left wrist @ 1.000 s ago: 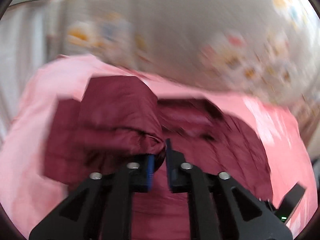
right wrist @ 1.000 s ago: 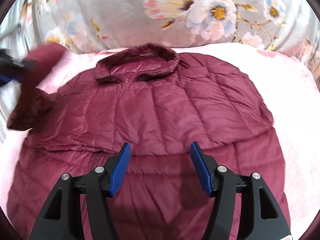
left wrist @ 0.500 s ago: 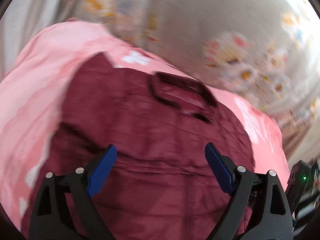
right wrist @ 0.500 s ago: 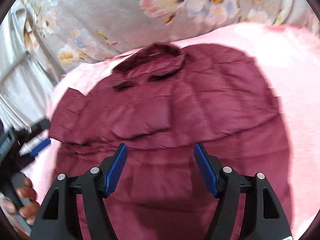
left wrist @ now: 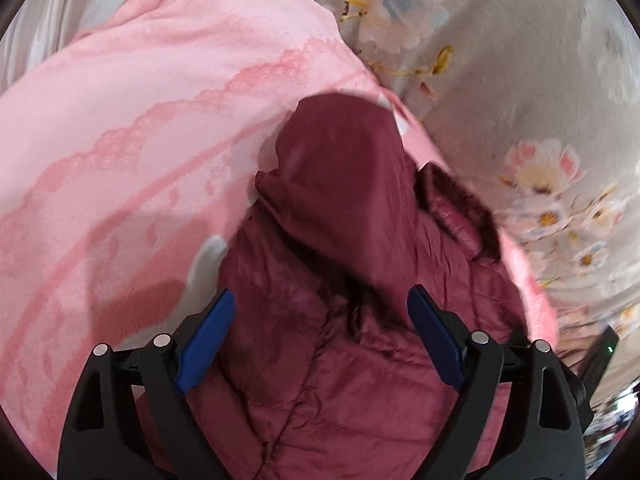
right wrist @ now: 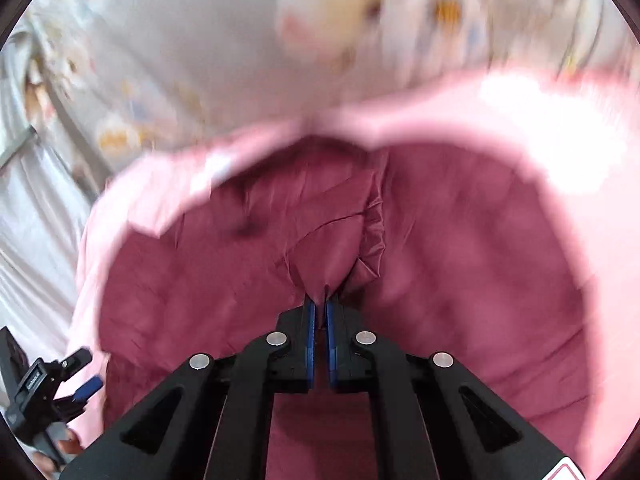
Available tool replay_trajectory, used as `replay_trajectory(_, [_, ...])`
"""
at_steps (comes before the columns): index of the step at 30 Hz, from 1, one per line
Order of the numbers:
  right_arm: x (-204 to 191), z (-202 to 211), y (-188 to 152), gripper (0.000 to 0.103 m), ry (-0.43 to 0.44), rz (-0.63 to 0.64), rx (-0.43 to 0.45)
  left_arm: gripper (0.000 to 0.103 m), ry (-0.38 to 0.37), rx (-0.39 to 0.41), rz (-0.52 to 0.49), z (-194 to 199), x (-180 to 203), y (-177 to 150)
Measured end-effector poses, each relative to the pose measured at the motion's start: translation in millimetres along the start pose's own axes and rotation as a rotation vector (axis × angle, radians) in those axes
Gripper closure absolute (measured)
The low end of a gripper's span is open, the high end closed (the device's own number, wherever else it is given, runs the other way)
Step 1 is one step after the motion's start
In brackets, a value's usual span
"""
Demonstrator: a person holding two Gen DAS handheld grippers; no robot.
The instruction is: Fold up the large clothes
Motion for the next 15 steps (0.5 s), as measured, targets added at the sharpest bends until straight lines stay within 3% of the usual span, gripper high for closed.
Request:
replay_trajectory(3, [6.9, 27.6, 23.5, 0.100, -0.038, 0.022, 0.095, 0.018, -0.056, 0.000, 0.057, -3.3, -3.0, 17.3])
replay_trajectory(9, [28.1, 18.2, 27.7, 0.100, -0.090, 0.039, 0.054, 0.018, -0.068, -0.068, 0.103, -40.1, 7.1, 41.8])
replay_trajectory(12, [33.7, 20.5, 26.5, 0.100, -0.083, 0.037, 0.061, 0.026, 0.008, -0.098, 0.103, -57.5, 7.8, 44.5])
replay_trajectory(15, [39.0, 16.3, 21.0, 0.100, -0.092, 0.046, 0.047, 0.050, 0.171, -0.097, 0.039, -65.0, 7.8, 44.2])
Point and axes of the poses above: each gripper's, at about its wrist camera, not at the fingertips, and z roughly against the way its jaws point, x to its right, y to its top, the point moved 1 cm from there along -z, roughly the way its jaws point, and after that the axes turned 11 degrees about -z, right-handed, at the moved point
